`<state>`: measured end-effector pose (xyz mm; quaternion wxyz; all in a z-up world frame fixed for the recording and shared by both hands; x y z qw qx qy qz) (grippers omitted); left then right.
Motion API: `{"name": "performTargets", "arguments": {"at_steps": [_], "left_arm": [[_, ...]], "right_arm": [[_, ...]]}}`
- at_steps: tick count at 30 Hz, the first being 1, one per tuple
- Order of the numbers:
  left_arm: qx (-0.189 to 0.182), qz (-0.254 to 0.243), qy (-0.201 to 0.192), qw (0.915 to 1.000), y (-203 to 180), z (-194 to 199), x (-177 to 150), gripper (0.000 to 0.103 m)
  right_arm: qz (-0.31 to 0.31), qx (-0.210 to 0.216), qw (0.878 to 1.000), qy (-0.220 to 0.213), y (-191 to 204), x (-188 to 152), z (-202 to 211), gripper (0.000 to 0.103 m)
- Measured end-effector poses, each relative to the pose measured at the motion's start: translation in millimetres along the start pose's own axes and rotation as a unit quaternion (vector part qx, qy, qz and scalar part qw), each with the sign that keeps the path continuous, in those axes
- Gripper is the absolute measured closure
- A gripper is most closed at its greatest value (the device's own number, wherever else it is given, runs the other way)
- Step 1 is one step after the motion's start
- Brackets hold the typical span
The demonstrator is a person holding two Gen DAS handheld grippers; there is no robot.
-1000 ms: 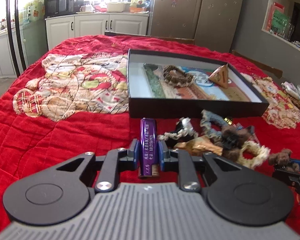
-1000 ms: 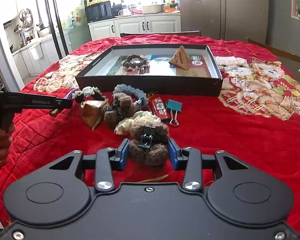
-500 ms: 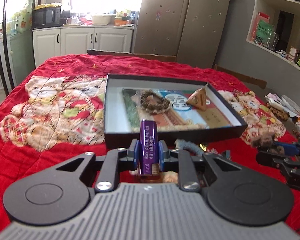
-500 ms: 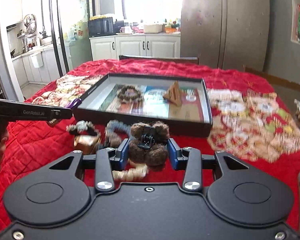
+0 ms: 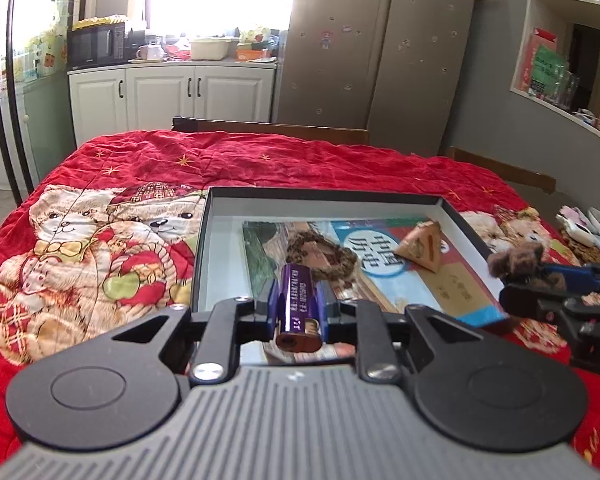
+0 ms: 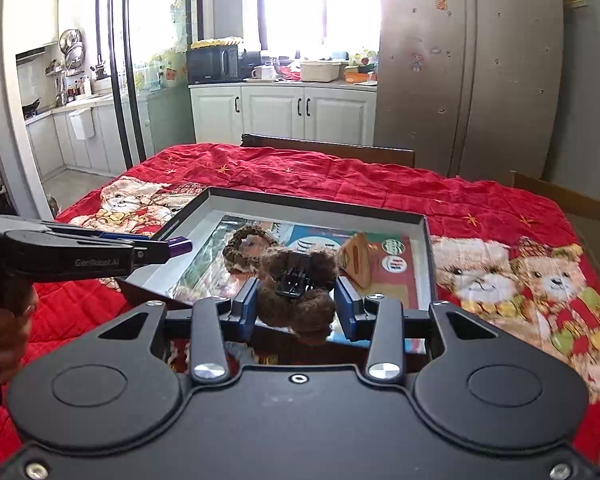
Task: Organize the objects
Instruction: 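Carry the purple lighter with the left tool while the right tool carries the pompom clip into the box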
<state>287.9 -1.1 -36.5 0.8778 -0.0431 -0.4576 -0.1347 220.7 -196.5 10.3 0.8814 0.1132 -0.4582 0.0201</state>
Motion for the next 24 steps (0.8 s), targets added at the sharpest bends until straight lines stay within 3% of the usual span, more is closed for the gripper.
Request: {"name": "performTargets", "arguments": {"at_steps": [13,24], "left_arm": [[0.023,0.021,0.004,0.9995,11,-48,16,0.08],[0.038,0.025,0.021,0.9988,16,-78,16,0.08]], "right_arm": [[-0.019,0.009,0.999,0.033,-4,6,-82,0.065],[-0.024,-0.004,0.998,0.051,-17,3,-122,0.065]]}}
Point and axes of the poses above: each gripper's, at about its wrist camera, not at the fingertips, and z roughly against the way its jaws point, y to its left, x to its top, the point moved 10 cm from there along -z, roughly the way its jaws point, and after that the axes turned 12 degrees about -z, right-handed, at the moved point
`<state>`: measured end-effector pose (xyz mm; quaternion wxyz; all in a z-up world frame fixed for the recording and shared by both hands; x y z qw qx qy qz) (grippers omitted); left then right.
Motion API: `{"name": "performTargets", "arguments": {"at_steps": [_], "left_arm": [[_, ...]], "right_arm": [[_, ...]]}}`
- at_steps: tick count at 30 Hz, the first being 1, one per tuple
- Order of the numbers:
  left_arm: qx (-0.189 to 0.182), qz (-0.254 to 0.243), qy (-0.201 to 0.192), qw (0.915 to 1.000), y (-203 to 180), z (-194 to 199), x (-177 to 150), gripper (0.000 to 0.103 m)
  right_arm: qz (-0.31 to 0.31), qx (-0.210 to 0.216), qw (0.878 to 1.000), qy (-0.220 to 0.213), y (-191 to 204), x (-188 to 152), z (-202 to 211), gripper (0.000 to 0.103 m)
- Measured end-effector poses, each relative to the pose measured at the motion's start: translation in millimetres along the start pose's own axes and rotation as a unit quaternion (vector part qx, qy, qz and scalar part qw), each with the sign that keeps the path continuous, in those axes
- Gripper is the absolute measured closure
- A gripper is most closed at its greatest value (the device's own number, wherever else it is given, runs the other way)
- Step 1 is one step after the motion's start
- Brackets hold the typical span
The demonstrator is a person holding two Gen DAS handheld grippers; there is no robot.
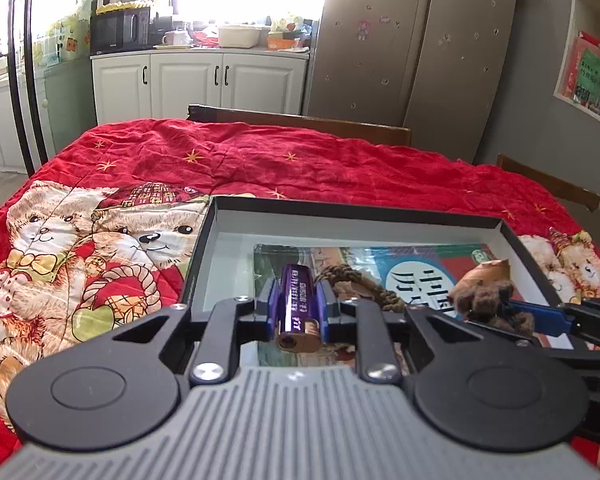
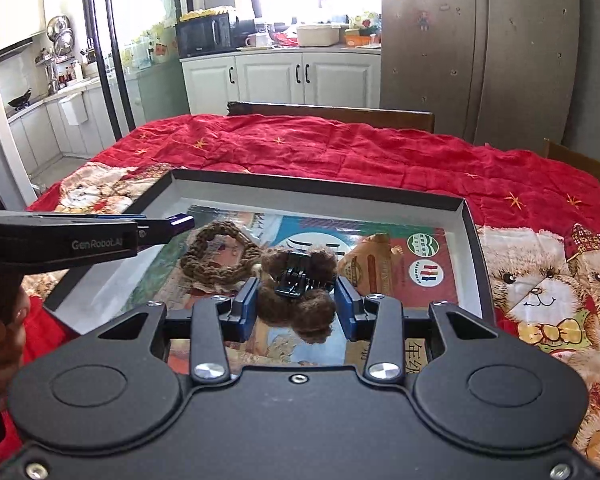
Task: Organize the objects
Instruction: 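Carry the purple lighter with the left tool while the right tool carries the pompom clip into the box, then open the left tool releasing the lighter while the right tool releases the pompom clip in the box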
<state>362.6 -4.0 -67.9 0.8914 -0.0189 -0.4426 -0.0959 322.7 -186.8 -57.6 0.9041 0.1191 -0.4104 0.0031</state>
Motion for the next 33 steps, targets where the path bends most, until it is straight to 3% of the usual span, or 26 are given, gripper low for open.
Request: {"name": "performTargets", "arguments": {"at_steps": [30,32,33], "left_arm": [[0.0,-0.011,0.033,0.9994,-1,-24,-14,0.079],[-0.001,-0.011,0.033,0.9994,-1,-23,-13,0.072],[-0.001,-0.012,0.031,0.9994,-1,-23,-13,0.063]], "right_arm": [[0.016,-0.003,0.999,0.028,0,-14,-33,0.064],[0.013,-0.004,1.0,0.028,-1,-14,-33,0.063],[0.013,-0.005,1.0,0.028,-1,-14,-33,0.062]]}}
Point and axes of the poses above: each gripper's, at about its wrist camera, not at the fingertips, and z roughly against the way its jaws point, y to its left, x to its top, the point moved 10 cm from there along -z, roughly the way its jaws point, and after that the axes turned 12 degrees about -z, right-handed, at the moved point
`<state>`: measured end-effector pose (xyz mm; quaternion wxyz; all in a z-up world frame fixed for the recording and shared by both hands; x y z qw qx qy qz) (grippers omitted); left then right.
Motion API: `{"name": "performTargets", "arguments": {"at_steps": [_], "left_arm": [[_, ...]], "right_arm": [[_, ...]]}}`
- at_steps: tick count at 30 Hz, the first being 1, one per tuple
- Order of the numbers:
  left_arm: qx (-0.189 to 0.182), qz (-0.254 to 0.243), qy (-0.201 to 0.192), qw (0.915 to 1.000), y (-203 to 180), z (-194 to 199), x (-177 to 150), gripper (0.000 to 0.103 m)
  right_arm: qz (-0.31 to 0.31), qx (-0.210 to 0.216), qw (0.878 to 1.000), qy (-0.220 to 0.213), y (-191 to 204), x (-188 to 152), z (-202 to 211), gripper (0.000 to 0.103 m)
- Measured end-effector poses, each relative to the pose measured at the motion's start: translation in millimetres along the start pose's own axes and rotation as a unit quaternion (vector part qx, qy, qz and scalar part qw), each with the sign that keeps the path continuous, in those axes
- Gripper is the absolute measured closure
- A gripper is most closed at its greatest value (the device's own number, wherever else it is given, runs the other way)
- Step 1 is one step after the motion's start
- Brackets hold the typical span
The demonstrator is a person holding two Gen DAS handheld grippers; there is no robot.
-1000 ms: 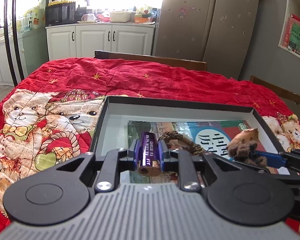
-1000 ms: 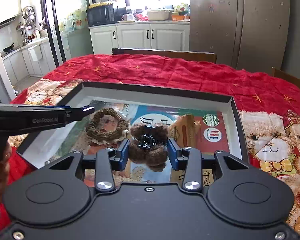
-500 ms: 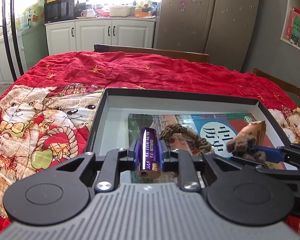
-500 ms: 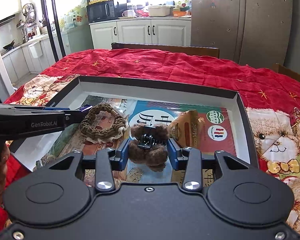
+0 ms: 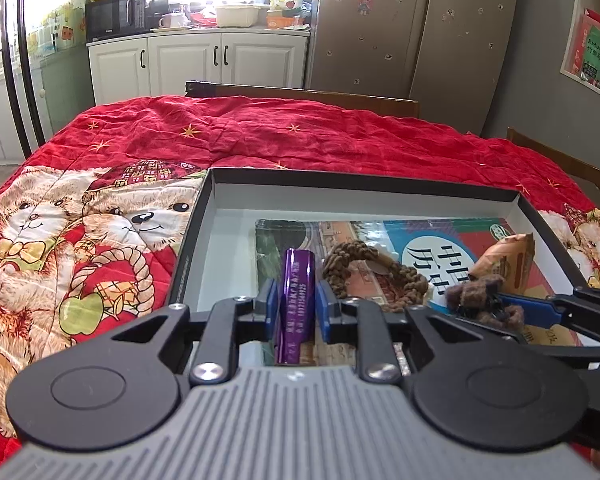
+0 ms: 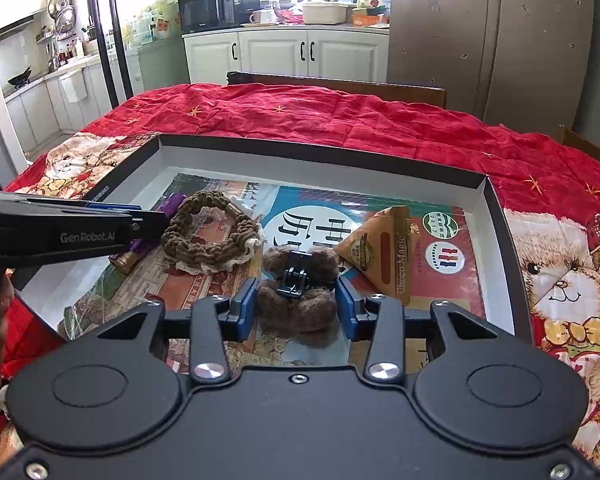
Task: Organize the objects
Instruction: 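Open the left tool releasing the lighter while the right tool releases the pompom clip in the box, then move both open tools back from the box to the remaining items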
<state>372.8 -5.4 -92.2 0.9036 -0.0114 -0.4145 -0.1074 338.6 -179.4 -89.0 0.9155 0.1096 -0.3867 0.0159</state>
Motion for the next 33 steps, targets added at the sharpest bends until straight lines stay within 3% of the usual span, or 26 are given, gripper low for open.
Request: {"name": "performTargets", "arguments": {"at_steps": [1,8,10,15,33], "left_arm": [[0.001,-0.001,-0.001,1.0,0,1,1,0.058],[0.003,-0.002,-0.004,1.0,0,5,3,0.053],[0.003,-0.002,-0.007,1.0,0,7,4,0.047],[0.004,-0.005,-0.013,0.9999,0,13,7,0.043],[0.006,-0.014,-0.045,0.9989,2,58,14,0.036]], "right_arm": [[0.0,-0.001,1.0,0.0,0,0,0,0.061],[0.002,-0.001,1.0,-0.001,-1,-1,3,0.057],[0.003,-0.002,1.0,-0.002,-1,-1,4,0.053],[0.005,-0.006,1.0,-0.013,0,2,9,0.04],[0.008,-0.001,0.999,-0.045,6,11,52,0.041]]}}
Point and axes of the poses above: each gripper's, at about its wrist camera, not at the fingertips, and z roughly against the way its jaws point, y to its left, x to its top, the point moved 10 cm from there along -z, roughly the way its jaws point, and after that the axes turned 12 degrees about -z, right-handed, at the moved point
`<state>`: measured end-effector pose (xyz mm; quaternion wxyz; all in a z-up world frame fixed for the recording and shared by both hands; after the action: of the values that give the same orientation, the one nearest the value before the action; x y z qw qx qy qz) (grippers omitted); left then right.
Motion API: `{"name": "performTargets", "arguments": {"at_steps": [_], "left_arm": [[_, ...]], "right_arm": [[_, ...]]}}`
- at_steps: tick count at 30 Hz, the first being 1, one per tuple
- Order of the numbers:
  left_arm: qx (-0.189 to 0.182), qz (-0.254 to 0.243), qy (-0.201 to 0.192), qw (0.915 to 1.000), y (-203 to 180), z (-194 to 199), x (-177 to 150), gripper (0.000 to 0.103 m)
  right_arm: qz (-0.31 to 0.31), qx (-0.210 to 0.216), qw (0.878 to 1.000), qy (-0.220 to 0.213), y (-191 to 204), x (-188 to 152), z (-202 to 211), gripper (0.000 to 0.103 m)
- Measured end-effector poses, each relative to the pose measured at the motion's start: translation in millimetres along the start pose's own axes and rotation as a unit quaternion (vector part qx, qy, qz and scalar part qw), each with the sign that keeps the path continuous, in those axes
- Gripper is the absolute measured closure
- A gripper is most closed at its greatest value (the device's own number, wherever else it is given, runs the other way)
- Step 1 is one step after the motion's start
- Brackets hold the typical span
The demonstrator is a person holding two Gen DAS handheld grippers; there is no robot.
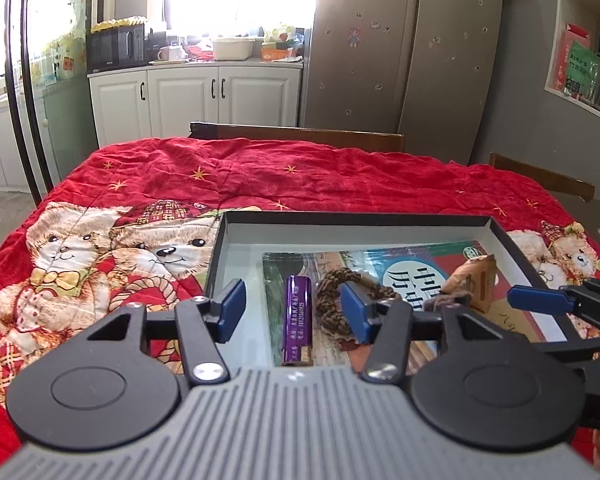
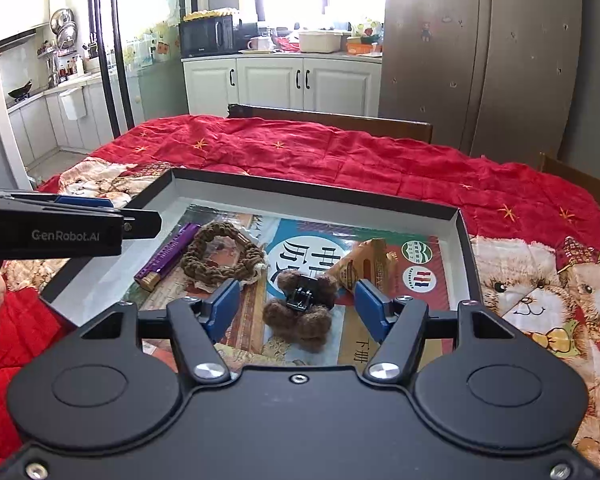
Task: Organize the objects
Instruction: 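Move both open tools back from the box to the remaining items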
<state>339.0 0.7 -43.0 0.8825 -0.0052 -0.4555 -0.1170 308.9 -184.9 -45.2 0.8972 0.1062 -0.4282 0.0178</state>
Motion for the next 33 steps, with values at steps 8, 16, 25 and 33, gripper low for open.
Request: {"name": "performTargets", "arguments": {"at_steps": [8,16,25,33], "left_arm": [[-0.007,-0.012,-0.008,0.9999,4,29,-8,0.035],[-0.016,-0.035,-0.005,0.9993,5,55,-26,0.034],[-0.048,-0.059,0.011,0.9971,-9,71,-54,0.034],[-0.08,-0.073,0.026,0.9939,-26,75,-76,0.034]], "right_arm": [[0.006,-0.008,1.0,0.004,1,-6,27,0.042],[0.008,-0.012,1.0,0.01,-2,-19,52,0.043],[0.024,-0.016,0.999,0.015,-1,-42,86,0.043],[0.029,-0.015,0.999,0.031,2,-82,110,0.049]]}}
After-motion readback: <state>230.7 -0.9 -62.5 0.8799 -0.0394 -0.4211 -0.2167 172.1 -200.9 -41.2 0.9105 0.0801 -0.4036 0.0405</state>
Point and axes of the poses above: each gripper's, at about its wrist camera, not at the fingertips, and z roughly against the way its jaws point, y to its left, x to its top, the point moved 10 cm from there along -z, roughly the way its jaws point, and after that the axes turned 12 degrees about -z, right-handed, at the moved point
